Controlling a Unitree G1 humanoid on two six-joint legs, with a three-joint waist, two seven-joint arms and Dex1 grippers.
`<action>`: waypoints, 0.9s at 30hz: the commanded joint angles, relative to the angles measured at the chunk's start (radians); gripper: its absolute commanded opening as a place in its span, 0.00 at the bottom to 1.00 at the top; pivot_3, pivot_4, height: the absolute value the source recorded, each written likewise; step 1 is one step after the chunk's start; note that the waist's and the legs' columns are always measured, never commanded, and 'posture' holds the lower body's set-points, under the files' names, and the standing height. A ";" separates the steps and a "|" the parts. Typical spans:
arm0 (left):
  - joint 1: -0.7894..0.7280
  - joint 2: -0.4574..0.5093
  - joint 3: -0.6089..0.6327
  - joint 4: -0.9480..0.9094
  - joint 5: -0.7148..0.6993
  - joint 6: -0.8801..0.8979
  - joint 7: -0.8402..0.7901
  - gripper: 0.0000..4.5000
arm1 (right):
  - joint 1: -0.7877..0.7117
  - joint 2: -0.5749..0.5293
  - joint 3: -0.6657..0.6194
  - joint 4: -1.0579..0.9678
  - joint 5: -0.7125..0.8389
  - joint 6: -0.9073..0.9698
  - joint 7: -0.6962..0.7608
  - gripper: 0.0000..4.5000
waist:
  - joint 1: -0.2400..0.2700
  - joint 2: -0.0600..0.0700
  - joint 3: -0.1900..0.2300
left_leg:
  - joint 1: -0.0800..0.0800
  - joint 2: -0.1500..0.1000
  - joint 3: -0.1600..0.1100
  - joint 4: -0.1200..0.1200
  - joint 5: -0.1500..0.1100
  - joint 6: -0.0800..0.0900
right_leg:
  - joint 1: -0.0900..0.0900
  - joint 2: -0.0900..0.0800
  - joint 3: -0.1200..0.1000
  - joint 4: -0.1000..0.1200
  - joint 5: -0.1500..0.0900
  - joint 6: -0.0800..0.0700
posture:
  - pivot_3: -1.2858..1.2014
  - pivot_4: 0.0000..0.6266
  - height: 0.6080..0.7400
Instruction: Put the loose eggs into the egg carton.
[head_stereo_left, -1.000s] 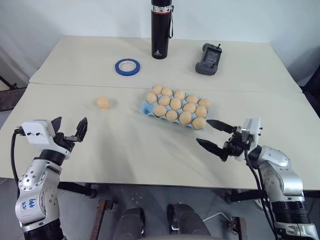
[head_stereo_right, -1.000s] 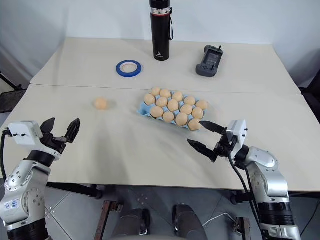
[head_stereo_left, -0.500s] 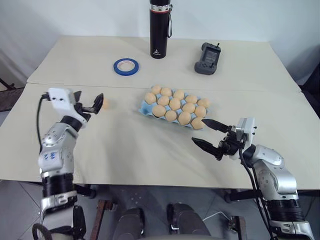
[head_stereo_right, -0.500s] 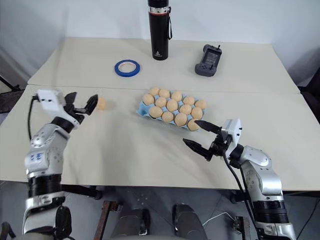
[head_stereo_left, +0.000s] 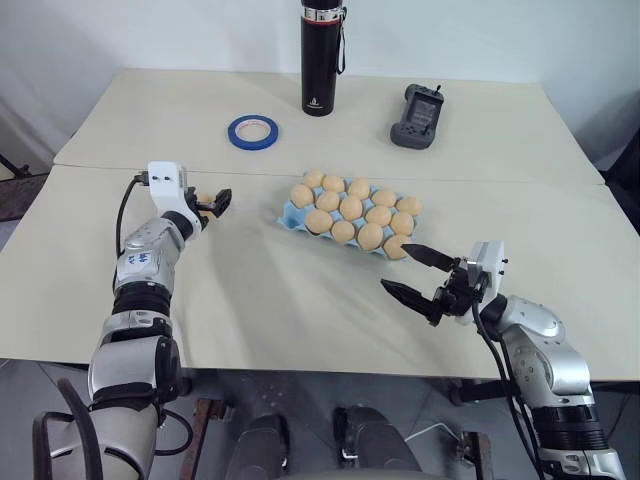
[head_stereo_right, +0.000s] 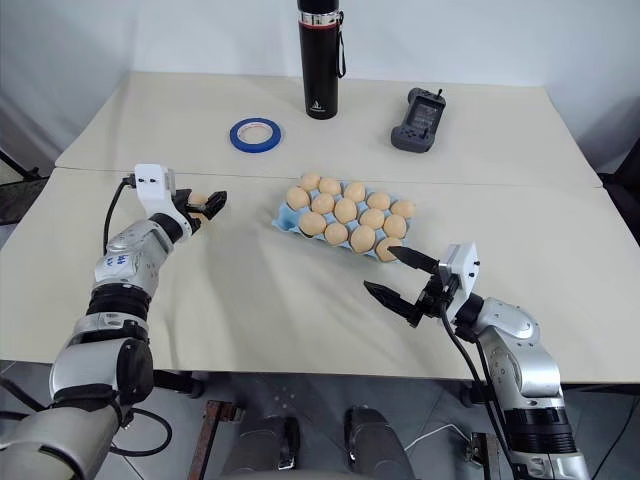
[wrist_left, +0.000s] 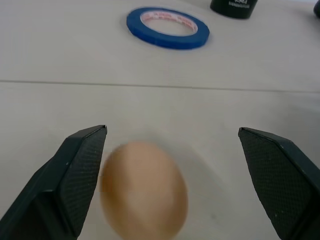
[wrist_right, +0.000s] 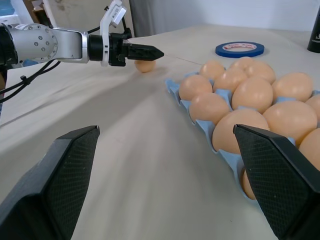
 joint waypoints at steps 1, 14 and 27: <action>-0.047 0.021 -0.003 0.048 0.014 -0.001 0.001 1.00 | 0.001 -0.010 -0.022 -0.042 0.007 -0.003 -0.008 1.00 | 0.000 0.000 0.000 | 0.000 0.000 0.000 0.000 0.000 0.000 | 0.000 0.000 0.000 0.000 0.000 0.000 | 0.52 0.24 1.00; -0.078 0.017 -0.051 0.016 0.049 -0.081 -0.054 0.38 | -0.015 -0.018 -0.030 -0.023 -0.001 -0.011 -0.012 1.00 | 0.001 0.000 0.000 | 0.000 0.000 0.000 0.000 0.000 0.000 | 0.000 0.000 0.000 0.000 0.000 0.000 | 0.52 0.24 1.00; -0.037 -0.093 -0.168 -0.262 -0.006 0.049 -0.346 0.38 | 0.011 -0.017 -0.041 -0.035 -0.004 -0.035 -0.025 1.00 | -0.003 0.000 0.000 | -0.002 0.000 0.000 0.001 0.000 0.000 | -0.001 0.000 0.000 0.000 0.000 0.000 | 0.52 0.24 1.00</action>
